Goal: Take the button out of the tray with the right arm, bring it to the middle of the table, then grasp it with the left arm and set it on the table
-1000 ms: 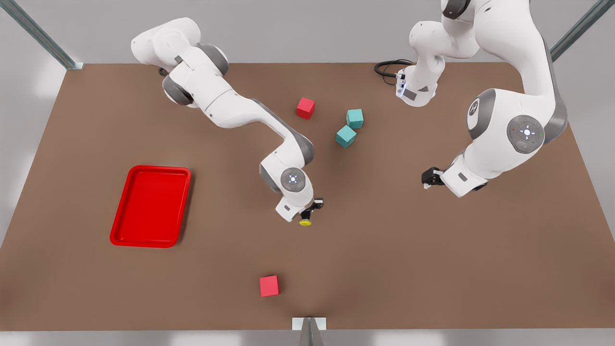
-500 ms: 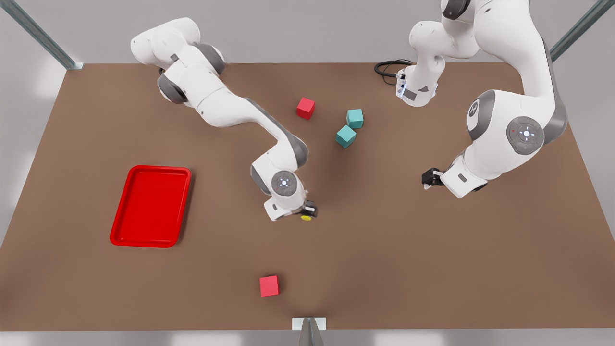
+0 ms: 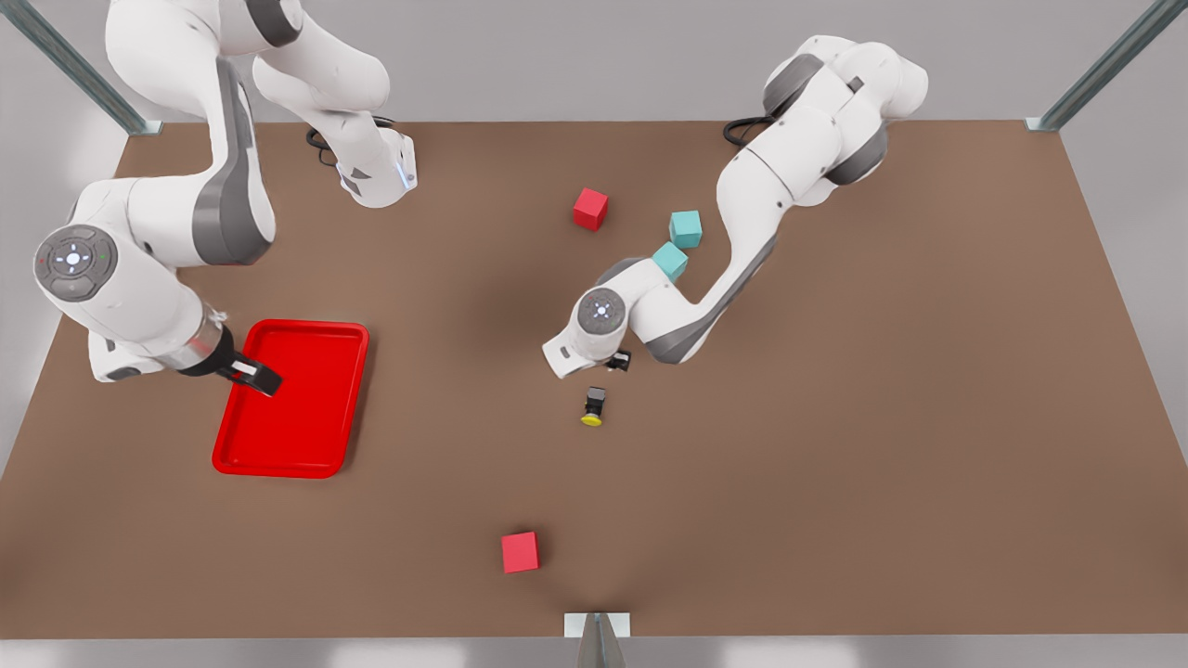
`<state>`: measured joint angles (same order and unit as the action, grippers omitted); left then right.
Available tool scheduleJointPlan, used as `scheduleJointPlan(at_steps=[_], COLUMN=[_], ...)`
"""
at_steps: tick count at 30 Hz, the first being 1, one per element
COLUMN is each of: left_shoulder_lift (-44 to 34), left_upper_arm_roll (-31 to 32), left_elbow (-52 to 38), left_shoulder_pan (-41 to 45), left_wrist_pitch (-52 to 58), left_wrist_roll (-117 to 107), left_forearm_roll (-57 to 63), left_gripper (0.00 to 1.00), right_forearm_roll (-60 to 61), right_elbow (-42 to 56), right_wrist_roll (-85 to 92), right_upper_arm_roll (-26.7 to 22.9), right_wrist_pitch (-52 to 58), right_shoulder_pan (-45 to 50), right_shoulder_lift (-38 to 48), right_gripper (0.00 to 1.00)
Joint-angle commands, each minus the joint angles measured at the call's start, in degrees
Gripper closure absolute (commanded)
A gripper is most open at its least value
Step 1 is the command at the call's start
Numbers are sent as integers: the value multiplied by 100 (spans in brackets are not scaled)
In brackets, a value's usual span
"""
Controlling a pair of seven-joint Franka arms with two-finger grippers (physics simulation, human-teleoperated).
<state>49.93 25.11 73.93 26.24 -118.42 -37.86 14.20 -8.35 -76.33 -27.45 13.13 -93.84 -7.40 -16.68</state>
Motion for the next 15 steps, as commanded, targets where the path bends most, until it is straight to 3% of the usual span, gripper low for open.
scheduleJointPlan(at_steps=[1,6,15], left_shoulder_lift=[87,491,676], left_upper_arm_roll=[-191,-226,-226], left_elbow=[-1,87,78], left_shoulder_pan=[48,83,57], left_wrist_pitch=[-1095,-1745,-1781], left_wrist_roll=[-3922,-3851,-2701], left_forearm_roll=[188,602,602], left_gripper=[0,0,0], right_forearm_roll=[35,53,70], right_elbow=[215,242,242], right_wrist_roll=[2543,2534,2455], right_upper_arm_roll=[6,6,6], right_wrist_pitch=[-64,-152,-196], right_shoulder_pan=[-525,-552,-508], right_shoulder_lift=[-45,-54,-116], right_gripper=[0,0,0])
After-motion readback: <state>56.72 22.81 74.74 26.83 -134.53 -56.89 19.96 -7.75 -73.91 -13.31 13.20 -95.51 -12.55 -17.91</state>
